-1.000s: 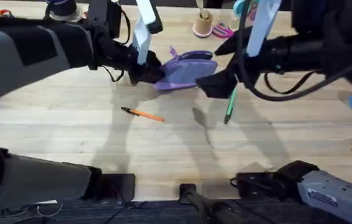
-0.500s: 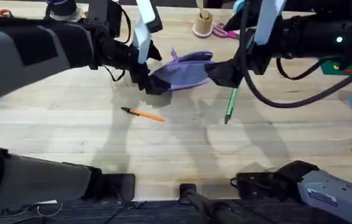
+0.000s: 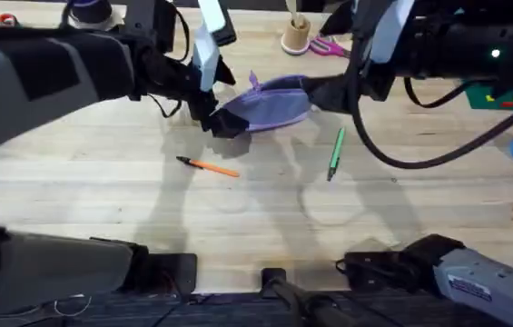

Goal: Unzip the bag, pick up the pens from the table one at a time and place them inside, then zip the bag closed.

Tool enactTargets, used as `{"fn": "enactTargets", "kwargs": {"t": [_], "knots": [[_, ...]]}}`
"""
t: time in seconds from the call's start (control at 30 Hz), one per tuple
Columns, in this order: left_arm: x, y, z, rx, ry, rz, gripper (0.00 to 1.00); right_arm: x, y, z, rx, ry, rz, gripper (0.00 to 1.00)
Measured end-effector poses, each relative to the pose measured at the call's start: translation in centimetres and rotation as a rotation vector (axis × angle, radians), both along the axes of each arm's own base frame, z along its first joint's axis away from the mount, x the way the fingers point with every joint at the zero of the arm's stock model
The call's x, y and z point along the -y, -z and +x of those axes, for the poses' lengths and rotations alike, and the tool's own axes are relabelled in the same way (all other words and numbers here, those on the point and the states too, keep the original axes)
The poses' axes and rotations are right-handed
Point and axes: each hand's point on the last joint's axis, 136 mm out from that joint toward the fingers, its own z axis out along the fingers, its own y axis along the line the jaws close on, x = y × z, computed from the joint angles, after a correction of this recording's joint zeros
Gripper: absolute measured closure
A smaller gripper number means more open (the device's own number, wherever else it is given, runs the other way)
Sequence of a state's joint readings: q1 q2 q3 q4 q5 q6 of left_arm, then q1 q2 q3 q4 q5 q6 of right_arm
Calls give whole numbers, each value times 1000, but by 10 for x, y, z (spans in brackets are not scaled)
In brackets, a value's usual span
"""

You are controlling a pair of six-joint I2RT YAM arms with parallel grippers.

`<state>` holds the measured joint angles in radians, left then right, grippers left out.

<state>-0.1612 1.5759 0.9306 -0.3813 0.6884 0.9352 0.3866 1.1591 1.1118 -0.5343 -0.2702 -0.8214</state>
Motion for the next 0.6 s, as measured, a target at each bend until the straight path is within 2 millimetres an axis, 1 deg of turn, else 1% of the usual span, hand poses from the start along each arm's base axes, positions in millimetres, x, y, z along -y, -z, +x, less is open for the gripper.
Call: {"fn": "enactTargets", "kwargs": {"t": [0.07, 0.13, 0.17, 0.2, 0.23, 0.33, 0.47, 0.6], "knots": [[0, -11, 0, 31, -1, -5, 7, -2, -1, -1, 12, -26, -4, 433], [-3, -25, 0, 69, -7, -12, 7, -5, -3, -2, 18, -52, -1, 664], [-5, -32, -1, 84, -13, -14, 7, -7, -5, -2, 21, -63, 3, 809], [-9, -38, -2, 93, -23, -15, 7, -10, -8, -1, 21, -73, 9, 931], [-13, -42, -2, 98, -35, -15, 7, -12, -10, 1, 21, -83, 15, 962], [-28, -47, -5, 83, -75, -13, 7, -22, -13, 8, 7, -116, 29, 973], [-45, -43, -10, 31, -126, -5, 7, -32, -7, 16, -40, -159, 12, 973], [-52, -38, -14, -9, -148, -1, 8, -34, 3, 18, -118, -196, -51, 973]]}}
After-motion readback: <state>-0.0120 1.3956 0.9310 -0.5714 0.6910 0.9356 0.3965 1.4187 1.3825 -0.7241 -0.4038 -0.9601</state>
